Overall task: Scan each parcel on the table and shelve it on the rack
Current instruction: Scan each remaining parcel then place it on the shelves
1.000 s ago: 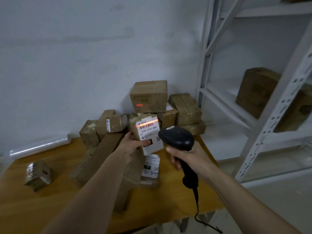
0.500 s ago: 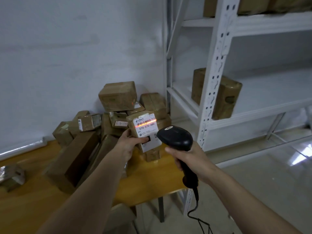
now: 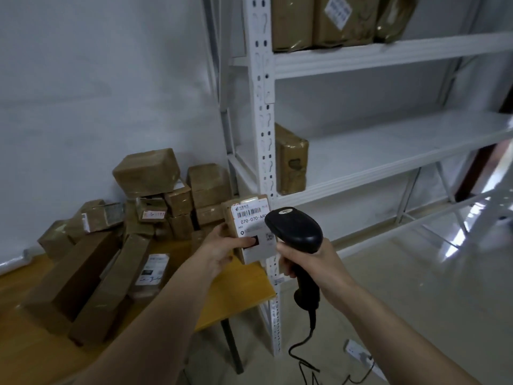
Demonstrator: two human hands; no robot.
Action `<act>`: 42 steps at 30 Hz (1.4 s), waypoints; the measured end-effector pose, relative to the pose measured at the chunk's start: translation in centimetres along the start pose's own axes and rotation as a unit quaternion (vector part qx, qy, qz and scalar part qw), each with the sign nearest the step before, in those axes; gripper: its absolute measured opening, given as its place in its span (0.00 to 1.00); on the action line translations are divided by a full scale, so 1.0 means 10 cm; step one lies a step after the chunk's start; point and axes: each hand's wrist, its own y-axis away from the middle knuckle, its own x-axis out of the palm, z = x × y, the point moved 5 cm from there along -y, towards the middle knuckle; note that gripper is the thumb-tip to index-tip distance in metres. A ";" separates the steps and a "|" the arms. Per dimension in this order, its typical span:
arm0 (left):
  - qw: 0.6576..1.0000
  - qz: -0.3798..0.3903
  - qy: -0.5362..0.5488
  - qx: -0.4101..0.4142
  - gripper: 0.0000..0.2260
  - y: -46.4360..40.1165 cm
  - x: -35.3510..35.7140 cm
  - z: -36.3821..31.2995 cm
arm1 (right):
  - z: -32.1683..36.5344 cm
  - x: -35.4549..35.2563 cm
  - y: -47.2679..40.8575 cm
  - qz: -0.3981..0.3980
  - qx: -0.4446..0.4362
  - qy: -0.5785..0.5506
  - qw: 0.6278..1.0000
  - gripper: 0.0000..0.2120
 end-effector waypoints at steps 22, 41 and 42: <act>0.989 0.125 -0.082 0.011 0.20 -0.68 2.47 -0.79 | 0.52 -2.06 -0.42 -0.227 -0.029 0.019 0.973 0.03; 0.928 0.174 -0.155 0.291 0.27 -0.84 3.82 -2.45 | 1.64 -3.03 -1.26 -0.354 -0.260 0.015 0.898 0.16; 0.921 0.173 -0.165 0.306 0.27 -0.80 3.89 -2.52 | 1.70 -3.09 -1.30 -0.356 -0.265 0.008 0.896 0.14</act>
